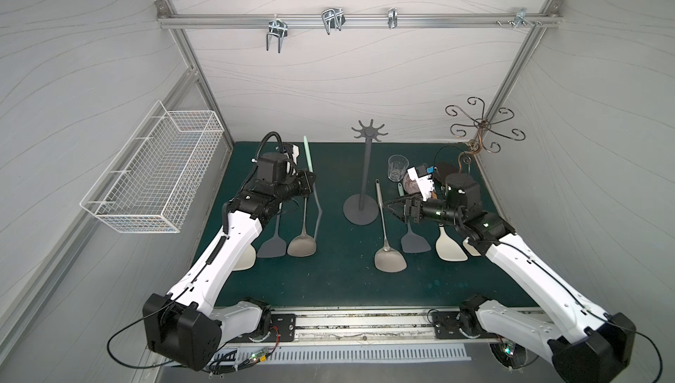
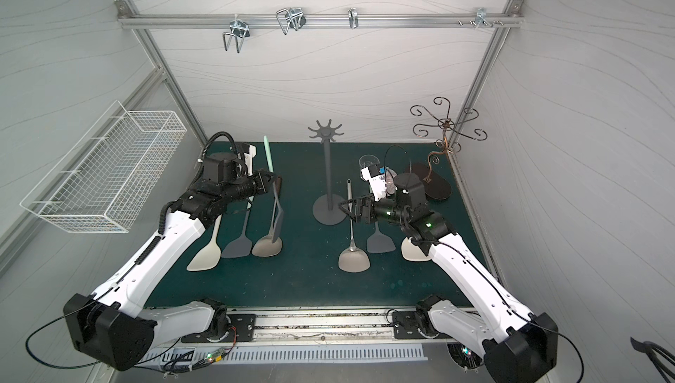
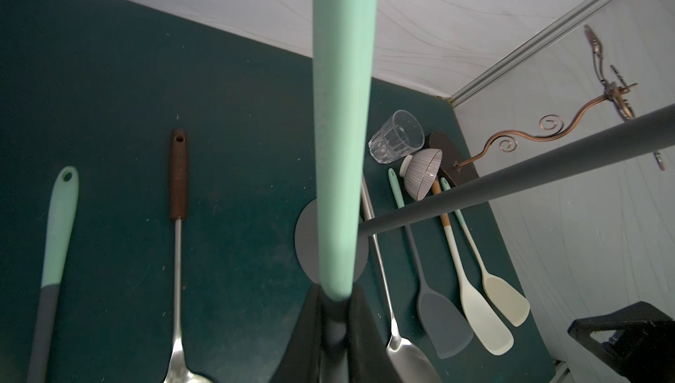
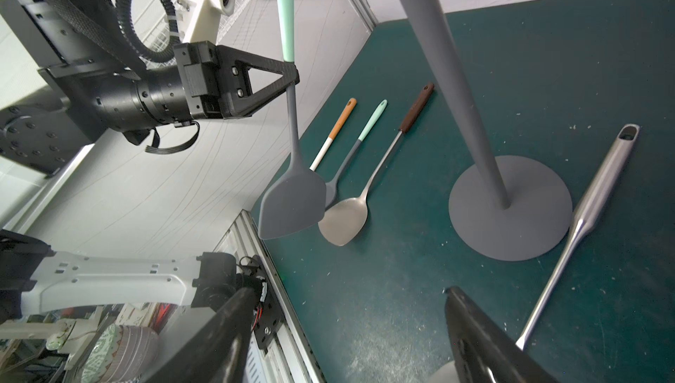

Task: Take the spatula off the kitchen utensil rack
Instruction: Take off the spatula from the rack, then place the spatula at the center of the board.

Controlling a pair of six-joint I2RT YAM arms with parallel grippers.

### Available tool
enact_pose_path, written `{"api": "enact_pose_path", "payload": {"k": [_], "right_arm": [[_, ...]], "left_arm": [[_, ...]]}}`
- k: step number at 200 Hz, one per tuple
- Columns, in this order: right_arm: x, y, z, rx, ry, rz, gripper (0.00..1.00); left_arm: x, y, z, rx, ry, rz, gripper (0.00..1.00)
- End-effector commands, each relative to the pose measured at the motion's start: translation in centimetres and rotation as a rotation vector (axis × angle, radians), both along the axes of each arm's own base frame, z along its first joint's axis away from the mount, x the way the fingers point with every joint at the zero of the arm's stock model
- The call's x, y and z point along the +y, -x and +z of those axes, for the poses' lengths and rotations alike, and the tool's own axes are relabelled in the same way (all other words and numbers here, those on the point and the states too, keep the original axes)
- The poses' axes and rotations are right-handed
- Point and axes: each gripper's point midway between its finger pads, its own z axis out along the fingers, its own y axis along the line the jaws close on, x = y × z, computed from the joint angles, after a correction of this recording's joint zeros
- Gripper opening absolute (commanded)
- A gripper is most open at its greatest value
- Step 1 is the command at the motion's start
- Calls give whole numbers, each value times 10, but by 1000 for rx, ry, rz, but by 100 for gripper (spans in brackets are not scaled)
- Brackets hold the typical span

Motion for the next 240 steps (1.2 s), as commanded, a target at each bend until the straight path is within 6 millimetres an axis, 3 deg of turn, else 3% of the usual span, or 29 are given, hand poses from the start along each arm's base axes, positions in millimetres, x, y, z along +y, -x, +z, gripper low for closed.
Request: {"api": "enact_pose_path", "payload": {"k": [1, 39, 77, 173, 240], "right_arm": [[-7, 14, -15, 48, 40, 2, 84], [-16, 19, -18, 20, 77, -18, 88], [-21, 25, -21, 20, 85, -30, 90], [-20, 22, -25, 37, 91, -32, 90], [-19, 19, -31, 39, 105, -28, 91]], "left_arm": [[5, 13, 8, 43, -48, 76, 0], [3, 26, -16, 180, -161, 159, 0], [-2, 28, -27, 240, -241, 187, 0], [-11, 12, -65, 359, -487, 257, 0], [-17, -9, -86, 420, -733, 322, 0]]}}
